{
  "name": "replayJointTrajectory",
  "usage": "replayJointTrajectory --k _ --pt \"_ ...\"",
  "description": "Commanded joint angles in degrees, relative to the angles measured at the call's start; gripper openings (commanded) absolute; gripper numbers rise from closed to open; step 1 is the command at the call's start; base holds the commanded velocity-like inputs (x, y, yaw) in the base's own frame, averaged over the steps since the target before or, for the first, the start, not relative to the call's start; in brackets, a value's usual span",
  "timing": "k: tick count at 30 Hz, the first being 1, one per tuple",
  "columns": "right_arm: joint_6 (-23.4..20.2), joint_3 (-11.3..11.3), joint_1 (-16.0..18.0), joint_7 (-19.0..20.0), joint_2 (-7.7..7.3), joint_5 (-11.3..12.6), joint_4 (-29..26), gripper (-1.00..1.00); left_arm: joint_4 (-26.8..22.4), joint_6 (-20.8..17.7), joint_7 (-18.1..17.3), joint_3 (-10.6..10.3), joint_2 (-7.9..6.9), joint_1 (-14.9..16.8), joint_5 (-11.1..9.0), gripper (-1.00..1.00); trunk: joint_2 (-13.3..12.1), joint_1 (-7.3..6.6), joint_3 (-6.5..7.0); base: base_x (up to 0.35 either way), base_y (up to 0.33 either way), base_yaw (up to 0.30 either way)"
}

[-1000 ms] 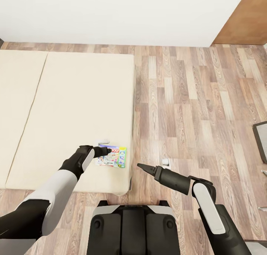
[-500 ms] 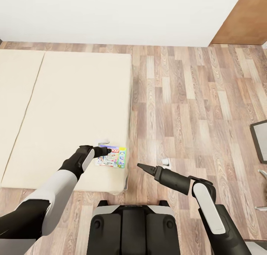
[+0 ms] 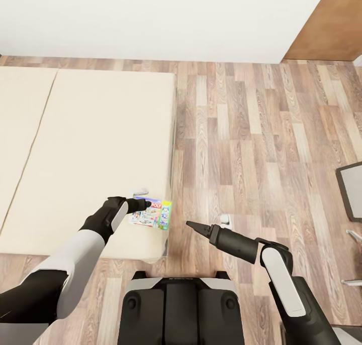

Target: Put all the toys in the child's room - the three board games (two on the bed and one on the table), the two jigsaw puzzles on the table, and the tennis ball on the table - inside the toy box on the table in the child's room.

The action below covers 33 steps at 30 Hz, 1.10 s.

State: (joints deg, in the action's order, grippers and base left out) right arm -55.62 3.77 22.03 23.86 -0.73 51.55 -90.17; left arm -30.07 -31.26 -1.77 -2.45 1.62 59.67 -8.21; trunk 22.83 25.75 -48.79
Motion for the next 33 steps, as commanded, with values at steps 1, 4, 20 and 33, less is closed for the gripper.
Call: replayJointTrajectory --k 1,4,20,33 --pt "-0.10 0.01 0.03 0.39 -0.01 -0.36 0.00 1.00 -0.08 -0.30 0.19 -0.19 -0.04 0.01 -0.58 1.00 0.09 0.03 -0.06 0.000 -0.067 0.000" --pt "-0.10 0.01 0.03 0.39 -0.02 -0.34 0.00 1.00 -0.08 -0.30 0.19 -0.19 -0.04 0.01 -0.58 1.00 0.09 0.03 -0.06 0.000 -0.038 0.000" --pt "-0.10 0.01 0.03 0.39 -0.04 -0.34 0.00 1.00 -0.08 -0.30 0.17 -0.19 -0.02 0.01 -0.58 1.00 0.09 0.03 -0.06 0.000 -0.005 0.000" --pt "-0.10 0.01 0.03 0.39 -0.02 -0.32 0.00 1.00 -0.08 -0.30 0.14 -0.19 -0.03 0.01 -0.58 1.00 0.09 0.03 -0.06 -0.073 -0.077 0.000"
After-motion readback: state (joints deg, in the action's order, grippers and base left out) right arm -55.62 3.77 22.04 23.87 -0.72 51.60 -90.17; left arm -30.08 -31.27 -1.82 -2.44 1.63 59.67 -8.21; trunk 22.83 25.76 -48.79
